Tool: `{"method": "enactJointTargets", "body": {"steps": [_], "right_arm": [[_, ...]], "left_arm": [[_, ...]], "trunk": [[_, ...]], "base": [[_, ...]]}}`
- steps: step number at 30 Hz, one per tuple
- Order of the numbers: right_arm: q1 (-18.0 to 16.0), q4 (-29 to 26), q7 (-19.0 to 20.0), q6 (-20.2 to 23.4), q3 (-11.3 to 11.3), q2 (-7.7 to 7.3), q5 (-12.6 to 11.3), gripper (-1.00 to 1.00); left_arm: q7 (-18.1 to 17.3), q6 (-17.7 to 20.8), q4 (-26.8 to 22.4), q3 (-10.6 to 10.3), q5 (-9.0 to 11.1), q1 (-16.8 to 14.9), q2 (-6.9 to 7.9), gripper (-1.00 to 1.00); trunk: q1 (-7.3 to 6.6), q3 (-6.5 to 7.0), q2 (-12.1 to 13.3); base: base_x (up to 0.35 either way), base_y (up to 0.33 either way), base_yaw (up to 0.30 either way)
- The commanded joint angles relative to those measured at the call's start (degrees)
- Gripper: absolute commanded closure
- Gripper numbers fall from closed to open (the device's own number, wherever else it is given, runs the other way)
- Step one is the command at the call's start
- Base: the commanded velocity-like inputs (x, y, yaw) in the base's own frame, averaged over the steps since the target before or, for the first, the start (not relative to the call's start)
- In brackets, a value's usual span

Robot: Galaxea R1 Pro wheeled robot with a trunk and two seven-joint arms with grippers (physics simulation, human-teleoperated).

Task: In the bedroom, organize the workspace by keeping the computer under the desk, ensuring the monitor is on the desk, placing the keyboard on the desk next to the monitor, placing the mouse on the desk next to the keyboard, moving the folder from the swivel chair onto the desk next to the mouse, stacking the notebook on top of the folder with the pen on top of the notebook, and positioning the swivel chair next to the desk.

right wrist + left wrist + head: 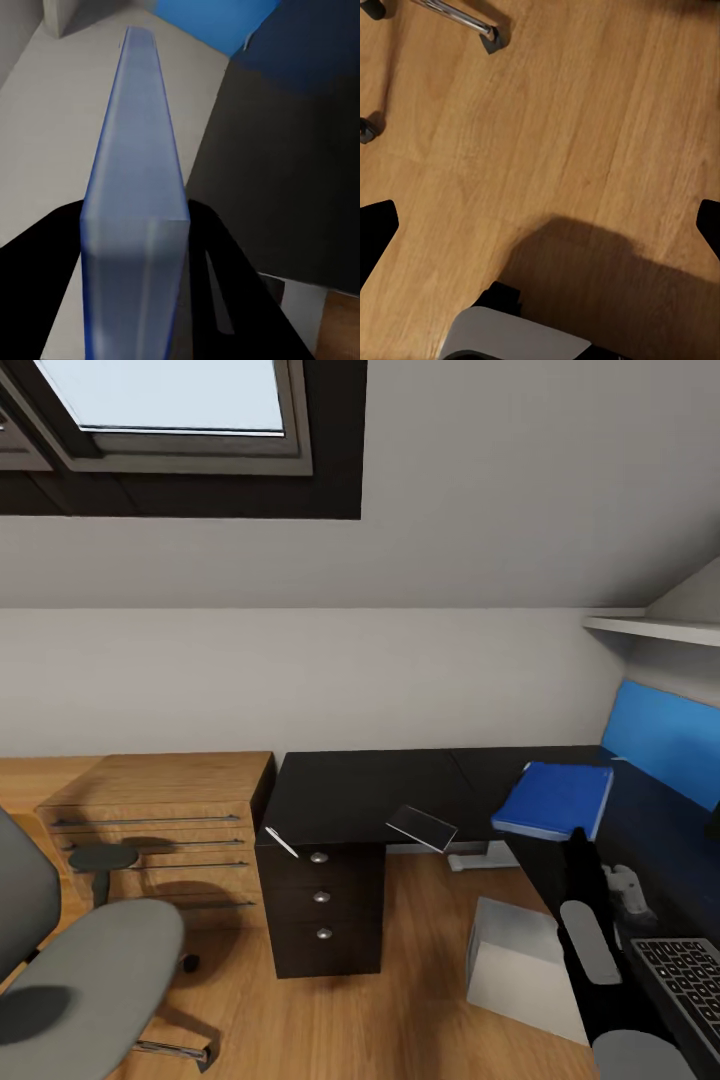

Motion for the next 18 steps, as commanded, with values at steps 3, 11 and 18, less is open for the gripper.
{"method": "enactJointTargets", "body": {"steps": [3,11,18], "right_arm": [[-7.18,9.02,-2.06,-1.45,0.1,-0.04,-0.35,1.0],[-23.87,37.75,-4.02,-9.73,-2.47,-0.45,-2.85,1.0],[-24.54,38.95,-0.3,-10.23,-6.28,-0.17,-14.37,1.0]], "left_arm": [[0.37,-0.4,-0.01,-0.42,0.59,-0.06,0.05,-1.0],[0.37,-0.4,-0.01,-0.45,0.56,-0.07,-0.02,-1.0],[0.36,-0.4,-0.01,-0.57,0.5,-0.06,-1.05,-1.0]], "trunk": [[0.0,-0.07,-0.05],[0.0,-0.07,-0.05],[0.0,-0.07,-0.05]], "base": [[0.0,0.0,0.0],[0.0,0.0,0.0],[0.0,0.0,0.0]]}}
